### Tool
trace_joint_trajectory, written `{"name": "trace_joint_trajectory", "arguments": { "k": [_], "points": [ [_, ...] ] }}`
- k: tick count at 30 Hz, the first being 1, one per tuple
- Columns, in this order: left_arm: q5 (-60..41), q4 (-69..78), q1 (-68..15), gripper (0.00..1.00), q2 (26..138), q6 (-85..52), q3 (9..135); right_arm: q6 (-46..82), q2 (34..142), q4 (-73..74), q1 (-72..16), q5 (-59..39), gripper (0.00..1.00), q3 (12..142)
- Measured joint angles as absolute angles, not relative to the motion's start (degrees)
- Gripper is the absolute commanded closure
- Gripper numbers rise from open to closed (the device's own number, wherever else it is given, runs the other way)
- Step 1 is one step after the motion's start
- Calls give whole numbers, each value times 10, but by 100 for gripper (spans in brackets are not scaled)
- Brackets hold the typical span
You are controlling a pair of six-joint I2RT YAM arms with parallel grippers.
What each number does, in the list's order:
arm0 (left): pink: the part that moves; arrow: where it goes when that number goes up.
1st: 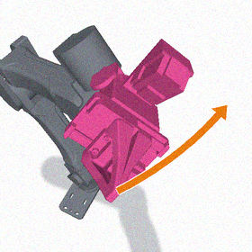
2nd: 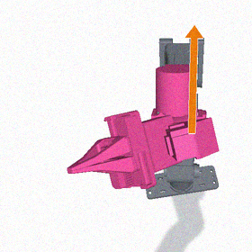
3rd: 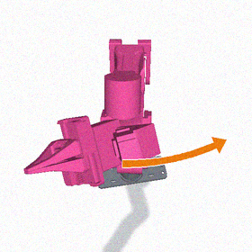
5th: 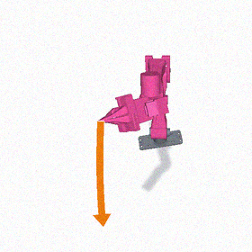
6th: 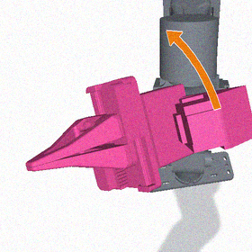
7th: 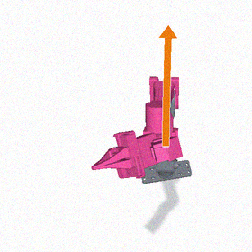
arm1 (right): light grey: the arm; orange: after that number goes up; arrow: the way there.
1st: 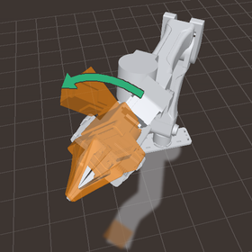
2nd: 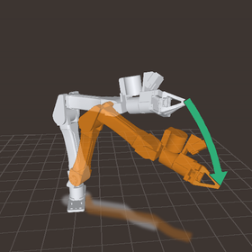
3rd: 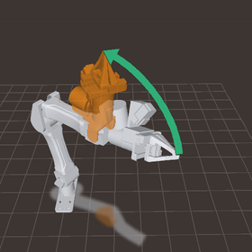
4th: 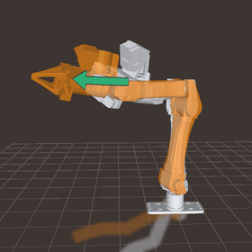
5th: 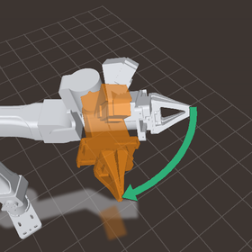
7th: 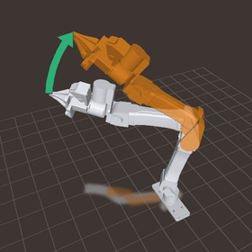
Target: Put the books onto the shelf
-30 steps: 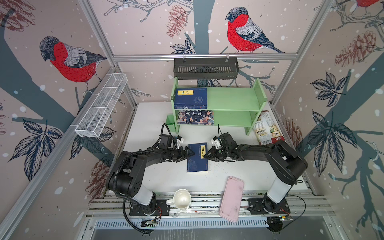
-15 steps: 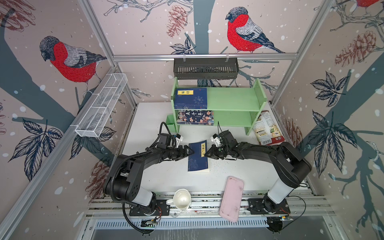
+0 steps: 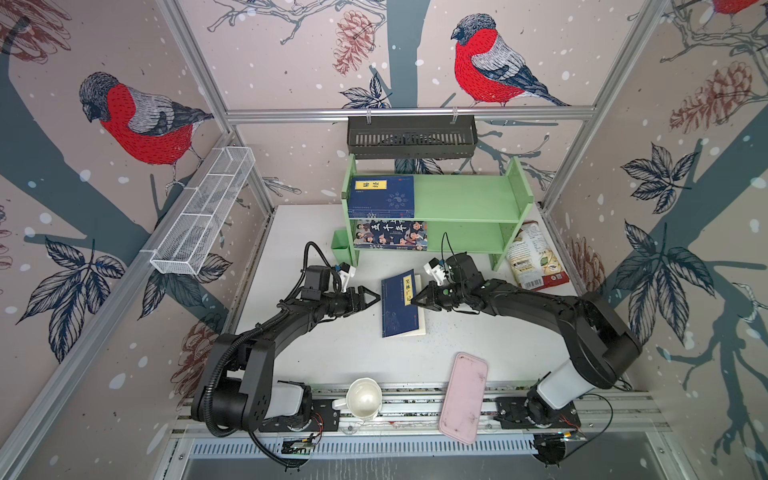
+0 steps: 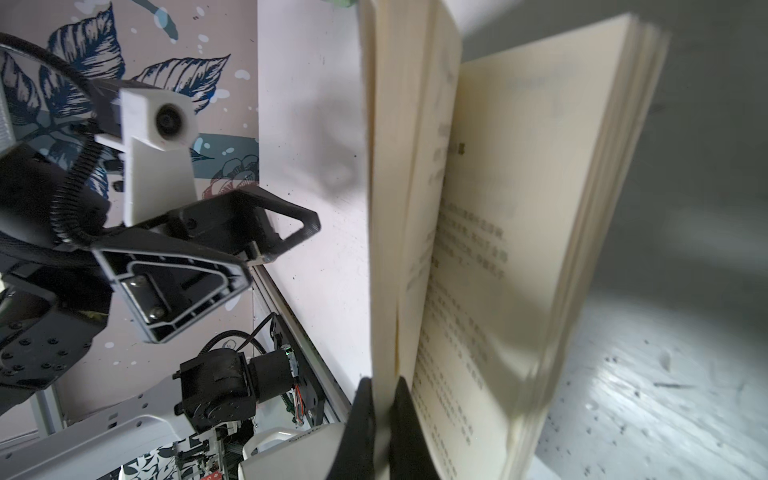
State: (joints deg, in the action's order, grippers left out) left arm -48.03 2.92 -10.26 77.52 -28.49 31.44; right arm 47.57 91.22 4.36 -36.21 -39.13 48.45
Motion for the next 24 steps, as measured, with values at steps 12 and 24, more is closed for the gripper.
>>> {"name": "trace_joint_trajectory", "arguments": {
  "k": [12,24],
  "points": [
    [-562,133,-102,23,798,-370,284,474,865,38,-362,-436,100,502],
    [-627,240,-111,92,735,-479,265,493,876,66,-369,-470,99,528]
  ]
}}
